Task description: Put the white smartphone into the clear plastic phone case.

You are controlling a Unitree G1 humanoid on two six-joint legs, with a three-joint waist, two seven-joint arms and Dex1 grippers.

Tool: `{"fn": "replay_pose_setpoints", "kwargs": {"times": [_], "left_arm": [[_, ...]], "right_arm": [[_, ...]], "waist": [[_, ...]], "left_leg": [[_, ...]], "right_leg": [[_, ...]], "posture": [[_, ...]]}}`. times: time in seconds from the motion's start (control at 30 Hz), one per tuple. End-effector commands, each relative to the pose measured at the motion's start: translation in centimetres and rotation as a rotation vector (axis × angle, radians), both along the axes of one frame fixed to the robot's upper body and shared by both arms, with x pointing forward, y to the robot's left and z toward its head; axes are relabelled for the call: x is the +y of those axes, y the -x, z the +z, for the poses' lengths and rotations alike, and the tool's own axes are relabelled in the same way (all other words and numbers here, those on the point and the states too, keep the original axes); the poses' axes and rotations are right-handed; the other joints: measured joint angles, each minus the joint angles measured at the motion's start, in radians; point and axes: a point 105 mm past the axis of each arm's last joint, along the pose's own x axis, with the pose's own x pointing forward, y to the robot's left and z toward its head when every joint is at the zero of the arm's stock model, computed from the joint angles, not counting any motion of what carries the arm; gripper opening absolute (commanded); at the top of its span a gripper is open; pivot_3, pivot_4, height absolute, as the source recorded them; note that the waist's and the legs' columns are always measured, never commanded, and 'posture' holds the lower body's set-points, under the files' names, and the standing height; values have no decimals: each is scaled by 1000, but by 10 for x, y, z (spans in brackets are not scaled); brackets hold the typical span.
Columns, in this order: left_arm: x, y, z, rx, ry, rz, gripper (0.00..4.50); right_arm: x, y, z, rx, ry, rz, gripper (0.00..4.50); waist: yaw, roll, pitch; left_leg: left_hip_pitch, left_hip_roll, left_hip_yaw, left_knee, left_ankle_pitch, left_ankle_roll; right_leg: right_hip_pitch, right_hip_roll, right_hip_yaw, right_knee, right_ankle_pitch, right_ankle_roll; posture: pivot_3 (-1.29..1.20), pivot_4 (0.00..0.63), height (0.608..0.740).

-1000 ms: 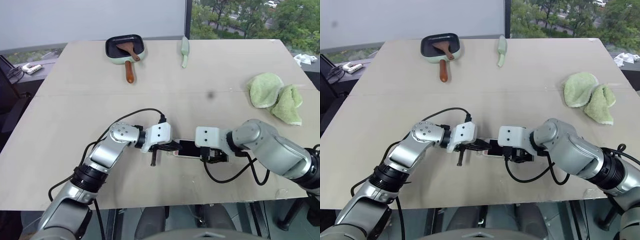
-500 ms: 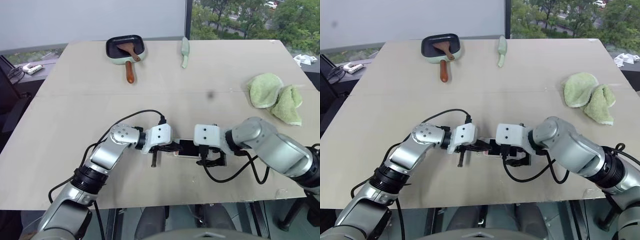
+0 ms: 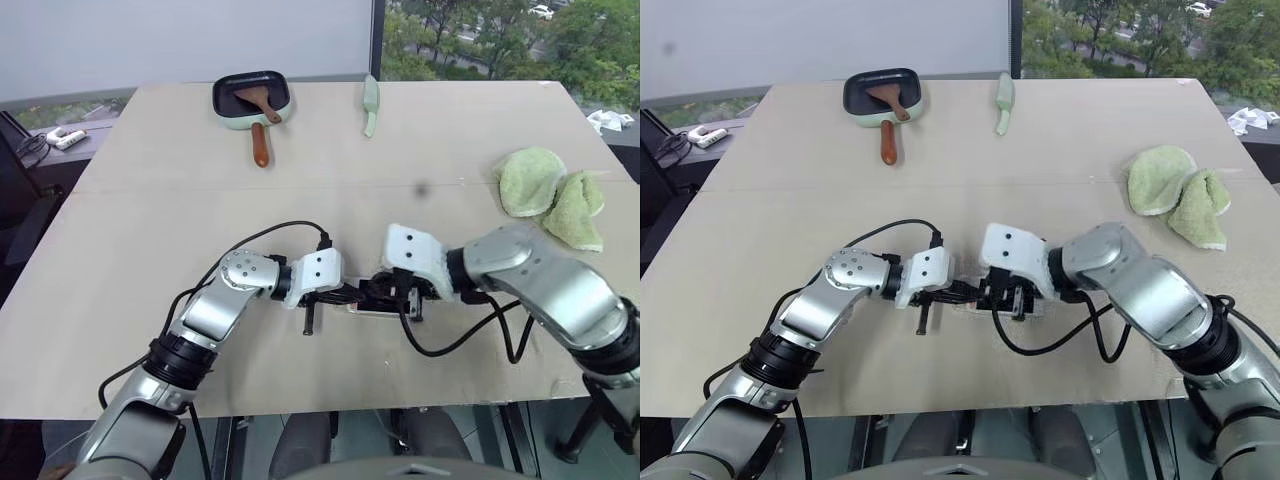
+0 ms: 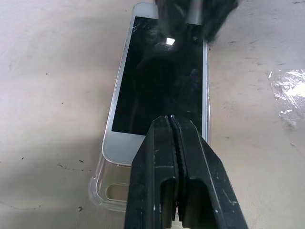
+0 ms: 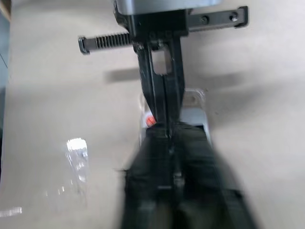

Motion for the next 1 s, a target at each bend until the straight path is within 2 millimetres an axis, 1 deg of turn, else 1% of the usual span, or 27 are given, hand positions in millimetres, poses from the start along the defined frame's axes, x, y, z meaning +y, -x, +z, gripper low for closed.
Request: {"fn": "replay_pose_setpoints", "kwargs": {"times": [0.03, 0.23, 0.33, 0.47, 0.6, 0.67, 0.73, 0.8, 0.83, 0.93, 1.0], "left_arm": [[7, 4, -22, 67, -53, 35, 0], [8, 6, -22, 73, -49, 39, 0], [8, 7, -21, 75, -47, 42, 0], [11, 10, -21, 82, -45, 48, 0], [14, 11, -21, 85, -49, 58, 0], [14, 11, -21, 84, -49, 63, 0], [15, 11, -20, 84, -49, 67, 0], [16, 10, -20, 82, -49, 72, 0], [17, 10, -20, 80, -49, 76, 0], [20, 6, -17, 68, -45, 95, 0], [21, 2, -13, 59, -18, 112, 0]], "right_arm": [[3, -13, -10, -31, -74, -54, 71], [4, -24, -27, 12, -128, -135, 71], [1, -29, -38, 28, -116, -174, 71], [-10, -31, -58, 52, -38, -219, 71], [-19, -35, -70, 74, 29, -296, 71], [-23, -33, -77, 96, 75, -308, 71], [-25, -30, -82, 97, 112, -296, 71], [-21, -29, -79, 78, 93, -276, 71], [-17, -28, -72, 70, 59, -262, 71], [-4, -27, -42, 36, -93, -215, 71], [0, -25, -23, 26, -199, -190, 71]], "waist": [[0, 0, -1], [-1, 0, -1], [-1, 0, -1], [-1, 0, -2], [0, 1, -4], [1, 1, -4], [1, 1, -5], [1, 1, -6], [1, 1, -7], [0, 1, -7], [-1, 1, -6]], "left_leg": [[0, 0, 0, 0, 0, 0], [1, 0, 0, 0, 0, 0], [1, 0, 0, 0, 0, 0], [1, 0, 0, 0, 0, 0], [4, 0, 0, 0, 0, 0], [7, 0, 0, 0, 0, 0], [16, 0, -1, -1, 0, 0], [17, 0, -1, -1, 0, 0], [17, 0, -1, -1, 0, 0], [16, 0, -1, -1, 0, 0], [16, 0, -1, -2, 0, 0]], "right_leg": [[0, 0, 0, 0, 0, 0], [0, 0, 0, 0, 0, 0], [0, 0, 0, 0, 0, 0], [1, 0, 0, 0, 0, 0], [3, 0, 0, 0, 0, 0], [7, 0, 0, -1, 0, 0], [16, 0, 0, -2, -1, 0], [17, 0, 0, -3, -1, 0], [17, 0, 0, -3, -1, 0], [17, 0, 0, -2, -1, 0], [16, 0, 0, -2, -1, 0]], "posture": [[0, 150, 740], [0, 150, 740], [0, 150, 740], [0, 150, 740], [0, 150, 740], [0, 150, 740], [0, 150, 740], [0, 150, 740], [0, 150, 740], [0, 150, 740], [0, 150, 740]]}}
